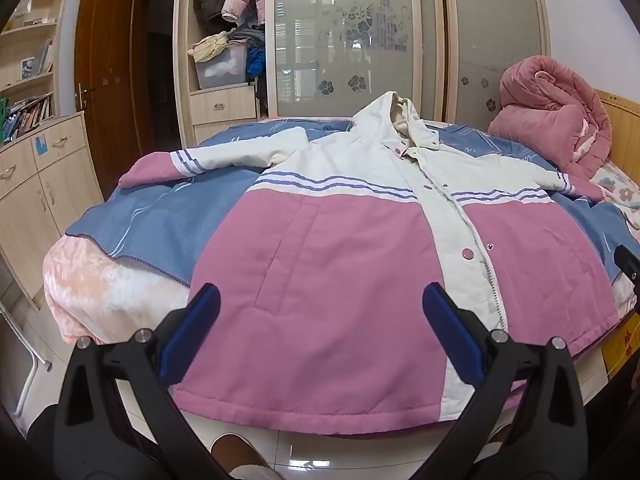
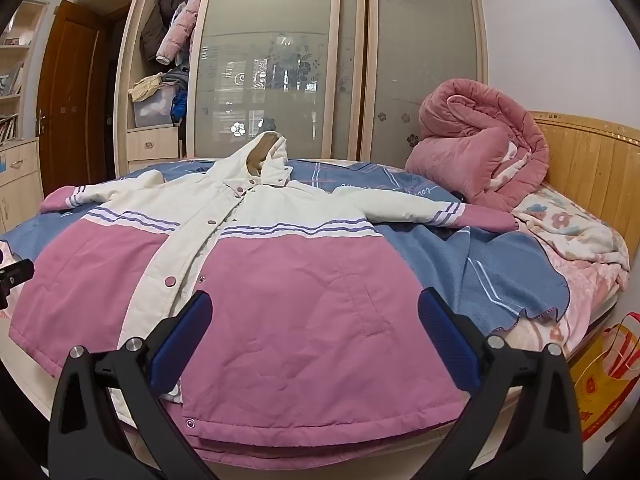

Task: Fold large clothes

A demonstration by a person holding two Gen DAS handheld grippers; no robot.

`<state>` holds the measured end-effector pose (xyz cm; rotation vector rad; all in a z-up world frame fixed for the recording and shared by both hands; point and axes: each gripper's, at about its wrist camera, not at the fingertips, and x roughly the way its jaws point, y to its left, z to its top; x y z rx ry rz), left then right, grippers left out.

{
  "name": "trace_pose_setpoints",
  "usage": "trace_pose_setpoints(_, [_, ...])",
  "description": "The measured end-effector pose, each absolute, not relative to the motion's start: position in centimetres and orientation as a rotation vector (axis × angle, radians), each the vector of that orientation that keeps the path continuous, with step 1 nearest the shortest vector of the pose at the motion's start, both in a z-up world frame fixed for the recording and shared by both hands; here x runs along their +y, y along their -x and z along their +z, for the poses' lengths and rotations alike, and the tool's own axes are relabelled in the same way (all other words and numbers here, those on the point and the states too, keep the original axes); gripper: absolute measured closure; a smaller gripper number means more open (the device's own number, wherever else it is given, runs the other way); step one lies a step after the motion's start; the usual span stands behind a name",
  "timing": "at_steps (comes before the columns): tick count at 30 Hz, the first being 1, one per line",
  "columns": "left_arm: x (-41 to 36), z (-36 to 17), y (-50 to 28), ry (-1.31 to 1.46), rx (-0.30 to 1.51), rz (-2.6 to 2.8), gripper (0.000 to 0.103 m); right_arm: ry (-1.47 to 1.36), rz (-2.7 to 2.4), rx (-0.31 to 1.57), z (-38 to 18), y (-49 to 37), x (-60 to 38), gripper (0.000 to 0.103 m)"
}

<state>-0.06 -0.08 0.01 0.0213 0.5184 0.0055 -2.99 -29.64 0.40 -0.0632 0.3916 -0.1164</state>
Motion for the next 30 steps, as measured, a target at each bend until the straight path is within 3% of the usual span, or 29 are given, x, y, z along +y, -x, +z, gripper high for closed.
trace_pose_setpoints(30, [-0.43, -0.50, 0.20, -0.044, 0.511, 0.012, 0.002, 0.058, -0.109, 0.385, 0.70, 3.20, -29.77, 0.001])
